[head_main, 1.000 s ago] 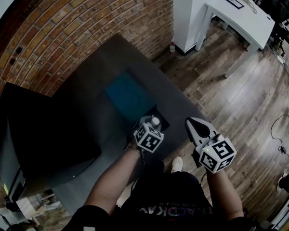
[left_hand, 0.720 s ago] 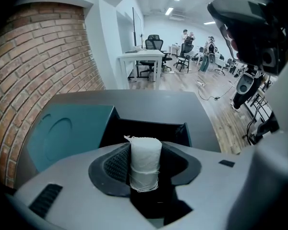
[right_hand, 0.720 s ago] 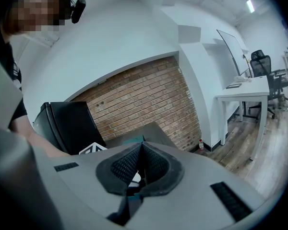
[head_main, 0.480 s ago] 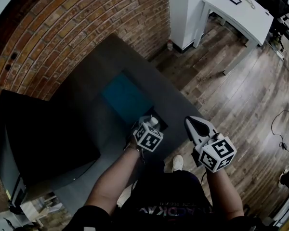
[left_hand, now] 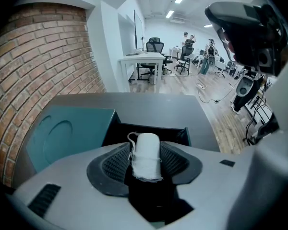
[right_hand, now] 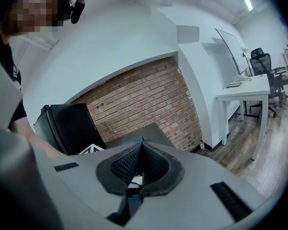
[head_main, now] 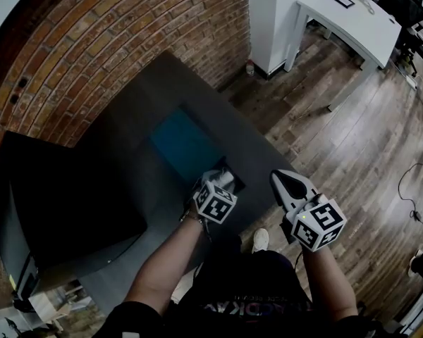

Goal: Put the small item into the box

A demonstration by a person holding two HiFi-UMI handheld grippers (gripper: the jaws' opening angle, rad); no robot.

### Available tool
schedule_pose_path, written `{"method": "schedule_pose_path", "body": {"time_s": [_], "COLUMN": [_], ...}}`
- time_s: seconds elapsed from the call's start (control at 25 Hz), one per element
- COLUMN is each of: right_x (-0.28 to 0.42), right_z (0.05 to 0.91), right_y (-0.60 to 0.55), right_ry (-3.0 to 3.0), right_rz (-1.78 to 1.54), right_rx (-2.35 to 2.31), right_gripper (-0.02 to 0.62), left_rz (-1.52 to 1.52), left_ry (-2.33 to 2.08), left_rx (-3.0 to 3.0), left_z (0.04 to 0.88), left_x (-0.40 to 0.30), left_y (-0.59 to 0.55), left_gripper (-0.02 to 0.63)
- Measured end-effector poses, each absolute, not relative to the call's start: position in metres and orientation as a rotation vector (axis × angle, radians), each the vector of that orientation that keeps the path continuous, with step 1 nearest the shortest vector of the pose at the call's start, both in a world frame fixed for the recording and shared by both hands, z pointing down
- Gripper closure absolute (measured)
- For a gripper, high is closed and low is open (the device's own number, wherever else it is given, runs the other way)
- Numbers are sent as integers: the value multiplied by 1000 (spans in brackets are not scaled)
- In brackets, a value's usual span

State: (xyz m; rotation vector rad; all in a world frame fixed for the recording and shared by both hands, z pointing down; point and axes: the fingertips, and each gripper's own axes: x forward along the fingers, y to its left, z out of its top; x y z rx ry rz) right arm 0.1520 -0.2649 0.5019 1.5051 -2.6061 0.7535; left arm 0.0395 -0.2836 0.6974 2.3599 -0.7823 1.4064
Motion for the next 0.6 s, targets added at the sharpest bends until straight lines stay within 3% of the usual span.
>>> {"method": "schedule_pose_path", "body": {"time_s": [0.6], "right_x": [148], "right_z": [484], "right_y": [-252], "right_ry": [-2686], "right_rz": [706], "right_rx": [1418], "right_gripper": [577], "left_rz": [1199], "left_ry": [-1005], "left_rx": [2406], "left_z": [645], "left_x": [34], "left_y": [-280], "left_gripper": [394]}}
